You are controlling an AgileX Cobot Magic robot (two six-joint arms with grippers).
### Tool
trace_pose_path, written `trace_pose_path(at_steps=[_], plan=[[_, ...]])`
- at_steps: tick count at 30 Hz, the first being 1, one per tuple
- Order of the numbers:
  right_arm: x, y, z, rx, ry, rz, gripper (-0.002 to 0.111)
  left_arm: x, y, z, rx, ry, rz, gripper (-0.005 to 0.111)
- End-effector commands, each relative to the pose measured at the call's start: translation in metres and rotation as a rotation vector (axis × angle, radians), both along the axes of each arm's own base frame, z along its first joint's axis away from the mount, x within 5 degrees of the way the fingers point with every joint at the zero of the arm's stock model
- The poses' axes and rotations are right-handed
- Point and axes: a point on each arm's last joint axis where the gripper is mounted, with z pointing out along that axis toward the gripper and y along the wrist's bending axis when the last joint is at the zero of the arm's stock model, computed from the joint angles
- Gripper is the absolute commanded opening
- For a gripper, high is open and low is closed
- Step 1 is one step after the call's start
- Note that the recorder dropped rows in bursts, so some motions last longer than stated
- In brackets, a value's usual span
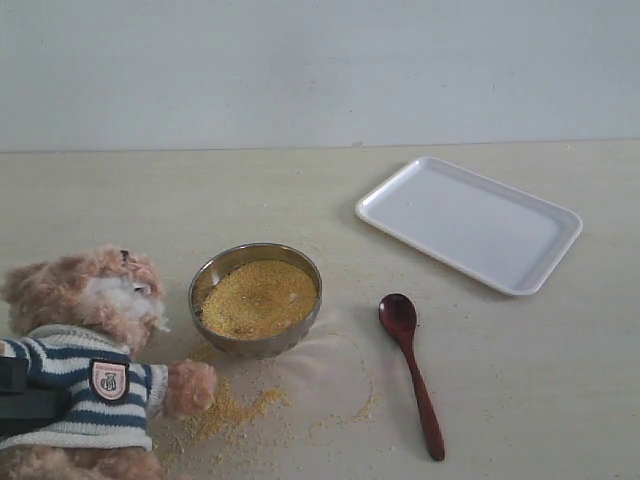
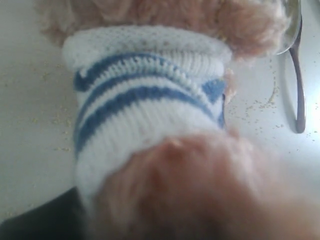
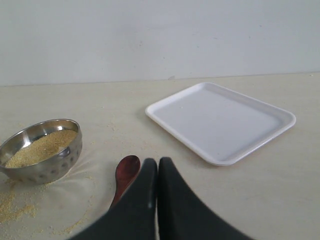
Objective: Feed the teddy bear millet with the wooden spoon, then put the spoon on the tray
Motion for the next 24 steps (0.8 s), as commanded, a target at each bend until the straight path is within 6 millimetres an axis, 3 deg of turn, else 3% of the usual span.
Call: trace_pose_path(at_steps=[1, 5, 24], plan=[[0.0, 0.0, 0.001, 0.001, -0.01, -0.003, 0.0, -0.001, -0.004, 0.005, -0.057, -0.038, -0.05, 0.005], [0.0, 0.0, 0.001, 0.001, -0.01, -0.003, 0.0, 0.001, -0.01, 0.011, -0.148, -0.092, -0.081, 0.005], [0.0, 0.0, 0.001, 0.0, -0.008, -0.003, 0.0, -0.012, -0.023, 0.017, -0.262, -0.057, -0.256, 0.005]])
